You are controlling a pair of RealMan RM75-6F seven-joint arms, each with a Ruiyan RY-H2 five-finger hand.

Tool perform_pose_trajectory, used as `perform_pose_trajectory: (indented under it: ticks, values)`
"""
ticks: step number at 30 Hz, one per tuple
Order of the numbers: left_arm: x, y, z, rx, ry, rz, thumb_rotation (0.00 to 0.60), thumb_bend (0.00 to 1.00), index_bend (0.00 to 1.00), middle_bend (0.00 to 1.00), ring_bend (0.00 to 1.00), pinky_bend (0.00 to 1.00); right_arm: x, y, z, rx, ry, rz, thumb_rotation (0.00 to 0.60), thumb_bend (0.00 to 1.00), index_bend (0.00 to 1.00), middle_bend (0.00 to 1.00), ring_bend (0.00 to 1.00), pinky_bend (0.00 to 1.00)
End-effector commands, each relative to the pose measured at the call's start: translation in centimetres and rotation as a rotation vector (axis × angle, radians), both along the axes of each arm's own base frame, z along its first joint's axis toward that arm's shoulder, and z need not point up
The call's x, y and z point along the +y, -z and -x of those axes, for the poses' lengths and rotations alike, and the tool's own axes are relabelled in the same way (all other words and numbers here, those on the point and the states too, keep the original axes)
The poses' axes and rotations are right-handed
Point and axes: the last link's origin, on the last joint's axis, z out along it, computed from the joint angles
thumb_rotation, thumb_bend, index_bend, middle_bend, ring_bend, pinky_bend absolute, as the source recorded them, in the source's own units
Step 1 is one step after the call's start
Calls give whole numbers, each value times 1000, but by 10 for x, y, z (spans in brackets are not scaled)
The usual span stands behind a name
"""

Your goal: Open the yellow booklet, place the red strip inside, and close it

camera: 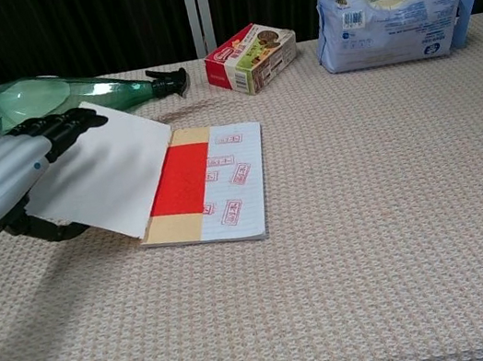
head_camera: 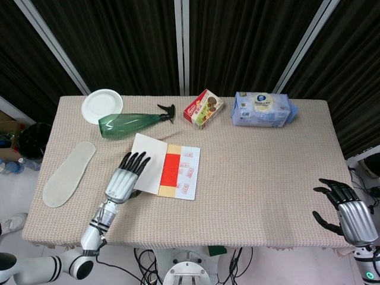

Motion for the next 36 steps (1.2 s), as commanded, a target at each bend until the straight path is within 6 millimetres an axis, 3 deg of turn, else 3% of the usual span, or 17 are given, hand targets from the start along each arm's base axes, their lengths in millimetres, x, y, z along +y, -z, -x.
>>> perform_pose_trajectory:
  ticks: [1,8,15,21,26,30,36]
  values:
    - [-3,-1,-18,-38,58,-14,600,207,1,0,0,43,1,-1,0,0,1,3,600,212,325,168,178,218]
    - [-12,-1,-55,-55,178,11,600,198,1,0,0,42,4,-3,3,-4,8,11,600,212,325,168,178,218]
    - [-27,15,-97,-57,300,124,600,188,1,0,0,42,6,-4,5,-9,14,18,600,212,325,168,177,218]
    - [-27,26,-102,-12,285,194,600,178,3,0,0,43,7,-3,8,-15,23,18,600,212,325,168,177,218]
    - [-12,-11,-72,-46,129,137,600,173,25,0,0,43,6,-6,13,-5,45,11,600,212,325,168,177,221]
    - [-4,-63,-25,-80,-51,54,600,190,39,0,0,45,5,-9,16,7,51,15,600,212,325,169,177,228]
    - [-25,-129,50,-55,-248,-105,600,218,46,0,0,45,-1,-9,18,30,53,-1,600,217,326,166,177,229]
